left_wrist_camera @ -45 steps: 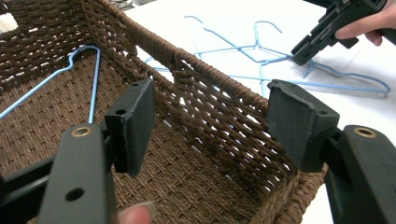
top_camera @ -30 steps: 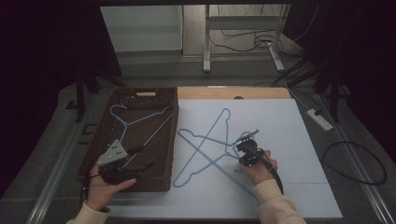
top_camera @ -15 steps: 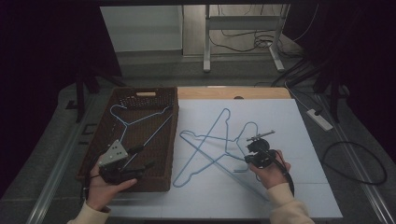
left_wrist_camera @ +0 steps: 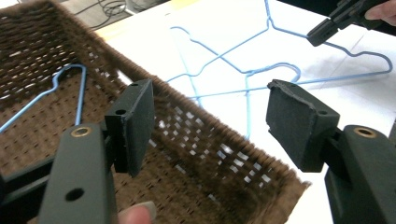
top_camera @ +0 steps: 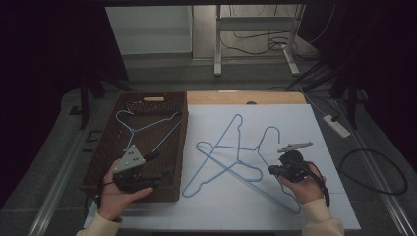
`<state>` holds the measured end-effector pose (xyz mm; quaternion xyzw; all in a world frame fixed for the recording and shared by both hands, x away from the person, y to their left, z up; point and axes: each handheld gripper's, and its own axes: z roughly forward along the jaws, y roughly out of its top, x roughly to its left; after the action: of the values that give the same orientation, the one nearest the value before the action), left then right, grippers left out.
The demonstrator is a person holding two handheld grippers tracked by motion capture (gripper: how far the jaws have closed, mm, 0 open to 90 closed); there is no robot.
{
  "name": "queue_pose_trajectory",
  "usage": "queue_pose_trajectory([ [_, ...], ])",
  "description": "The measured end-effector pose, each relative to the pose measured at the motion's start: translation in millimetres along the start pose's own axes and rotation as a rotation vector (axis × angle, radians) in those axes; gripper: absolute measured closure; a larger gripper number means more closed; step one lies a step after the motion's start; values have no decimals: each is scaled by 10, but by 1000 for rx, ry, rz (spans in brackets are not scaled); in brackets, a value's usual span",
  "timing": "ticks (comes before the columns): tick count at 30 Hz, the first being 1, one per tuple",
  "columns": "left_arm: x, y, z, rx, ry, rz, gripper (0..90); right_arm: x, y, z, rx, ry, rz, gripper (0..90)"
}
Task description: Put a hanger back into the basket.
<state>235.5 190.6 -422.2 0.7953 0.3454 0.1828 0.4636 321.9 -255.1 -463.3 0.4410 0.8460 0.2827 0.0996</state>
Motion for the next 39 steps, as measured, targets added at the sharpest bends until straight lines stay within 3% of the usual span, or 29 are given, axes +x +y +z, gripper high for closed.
queue_pose_trajectory([
  [13,-73,399,432,69,-95,5,317,-27,-30,-3,-8,9,-18,881],
  [18,-117,556,648,87,-140,28,314,-37,-40,2,-8,10,-20,880],
  [24,-147,653,874,112,-181,40,309,-37,-48,10,-9,15,-18,880],
  [27,-149,667,956,126,-189,28,308,-37,-49,13,-11,18,-20,880],
  [35,-246,762,1278,220,-163,62,305,-43,-57,4,-10,22,-29,880],
  [39,-301,803,1352,216,-181,53,312,-54,-71,-7,-11,23,-27,880],
])
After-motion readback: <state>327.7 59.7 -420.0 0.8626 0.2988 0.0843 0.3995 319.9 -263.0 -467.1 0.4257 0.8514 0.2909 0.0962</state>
